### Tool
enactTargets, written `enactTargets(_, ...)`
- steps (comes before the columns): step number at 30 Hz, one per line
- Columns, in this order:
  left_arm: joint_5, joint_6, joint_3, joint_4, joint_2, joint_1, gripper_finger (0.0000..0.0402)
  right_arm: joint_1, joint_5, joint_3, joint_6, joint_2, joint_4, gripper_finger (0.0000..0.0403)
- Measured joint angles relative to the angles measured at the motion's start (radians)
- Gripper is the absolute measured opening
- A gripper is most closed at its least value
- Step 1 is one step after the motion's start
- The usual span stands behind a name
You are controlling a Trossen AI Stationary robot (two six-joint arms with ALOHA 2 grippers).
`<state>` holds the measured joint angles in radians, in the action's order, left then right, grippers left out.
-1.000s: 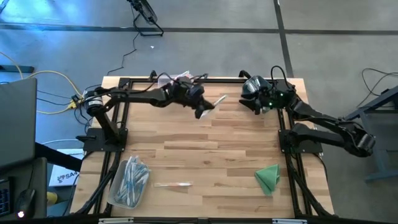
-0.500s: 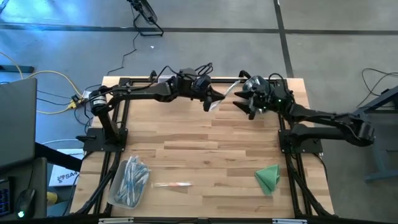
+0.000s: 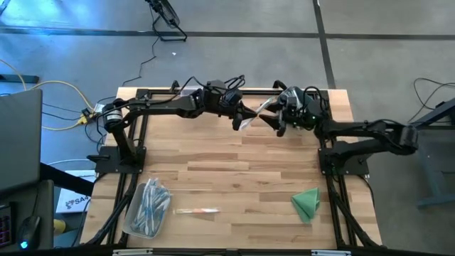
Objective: Pick & Place Toothbrushes
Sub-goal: Put the green toothbrush into the blue bin
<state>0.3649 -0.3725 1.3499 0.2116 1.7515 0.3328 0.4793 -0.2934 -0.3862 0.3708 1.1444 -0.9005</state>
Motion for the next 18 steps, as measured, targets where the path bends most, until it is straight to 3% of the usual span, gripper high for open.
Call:
enactTargets(7, 0.0, 0.0, 0.0, -0.009, 0.0, 0.0, 0.0007, 0.0, 0.006, 0.0, 0.022, 0.032, -0.059, 0.0264)
enactTargets(18, -0.004, 0.001, 0.0, -0.012, 0.0, 0.0, 0.0007, 0.0, 0.003, 0.0, 0.029, 0.032, -0.103, 0.0187)
